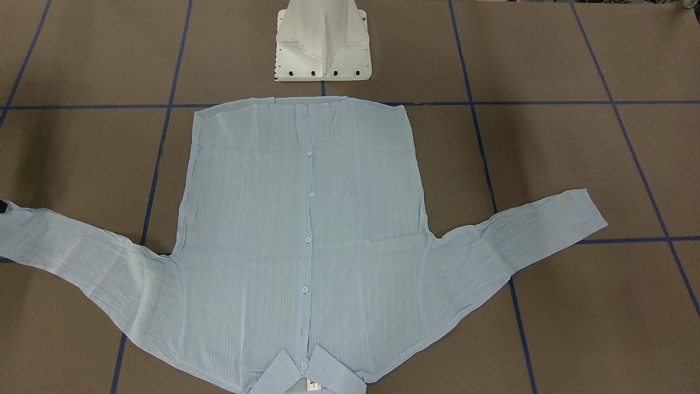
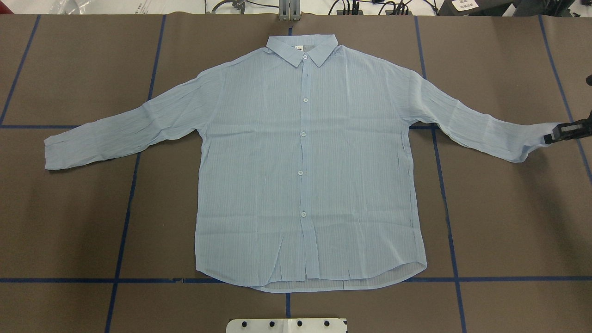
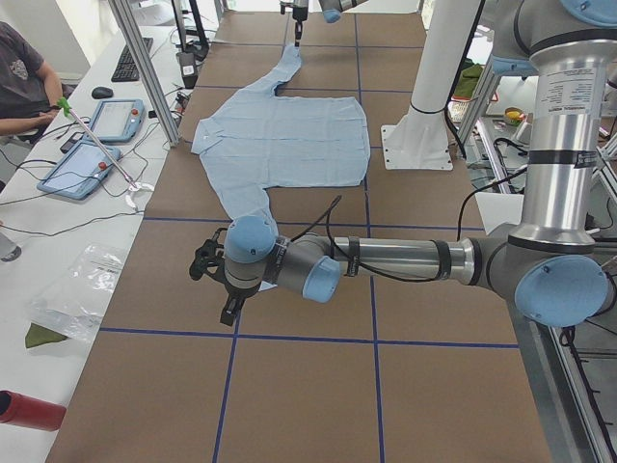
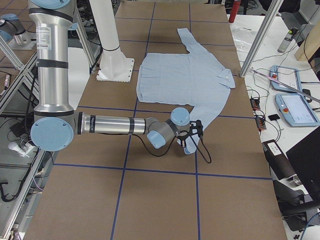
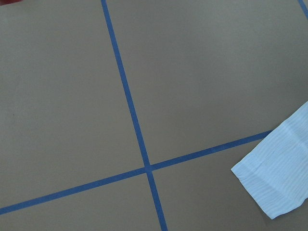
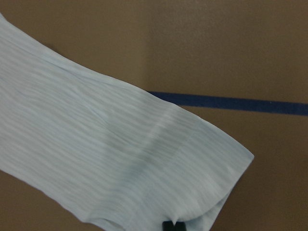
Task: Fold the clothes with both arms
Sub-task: 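Lift the cuff with the right gripper and carry it across the shirt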
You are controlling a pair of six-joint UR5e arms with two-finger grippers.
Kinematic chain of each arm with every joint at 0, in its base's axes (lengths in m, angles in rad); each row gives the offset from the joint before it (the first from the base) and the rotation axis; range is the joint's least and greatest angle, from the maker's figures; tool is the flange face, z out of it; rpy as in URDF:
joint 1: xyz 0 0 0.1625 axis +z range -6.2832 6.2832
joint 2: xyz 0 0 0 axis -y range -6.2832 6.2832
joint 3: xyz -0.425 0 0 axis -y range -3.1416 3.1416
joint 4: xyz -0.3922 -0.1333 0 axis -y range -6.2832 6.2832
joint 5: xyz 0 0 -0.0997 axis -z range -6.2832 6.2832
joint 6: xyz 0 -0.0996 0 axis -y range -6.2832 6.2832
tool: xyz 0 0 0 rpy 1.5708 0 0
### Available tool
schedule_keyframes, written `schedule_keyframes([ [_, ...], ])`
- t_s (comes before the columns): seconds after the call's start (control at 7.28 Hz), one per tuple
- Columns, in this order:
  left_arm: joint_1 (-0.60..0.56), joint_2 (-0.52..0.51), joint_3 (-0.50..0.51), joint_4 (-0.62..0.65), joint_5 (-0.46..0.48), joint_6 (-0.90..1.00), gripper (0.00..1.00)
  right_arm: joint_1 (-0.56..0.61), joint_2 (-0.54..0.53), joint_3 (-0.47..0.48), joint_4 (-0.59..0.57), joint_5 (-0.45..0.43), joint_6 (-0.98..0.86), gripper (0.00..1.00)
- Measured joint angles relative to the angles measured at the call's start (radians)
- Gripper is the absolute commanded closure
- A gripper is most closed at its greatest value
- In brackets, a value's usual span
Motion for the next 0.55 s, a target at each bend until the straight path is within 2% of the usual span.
schedule_keyframes([
  [0.14, 0.0, 0.0, 0.002, 0.0, -0.001, 0.0, 0.0, 0.001, 0.027, 0.065, -0.039, 0.038, 0.014, 1.0],
  [0.27, 0.0, 0.0, 0.004, 0.0, -0.005, 0.001, 0.0, 0.002, 0.101, 0.127, -0.144, 0.095, 0.023, 1.0],
  [0.55, 0.0, 0.0, 0.012, 0.001, -0.024, 0.001, 0.0, -0.029, 0.309, 0.183, -0.38, 0.145, 0.042, 1.0],
])
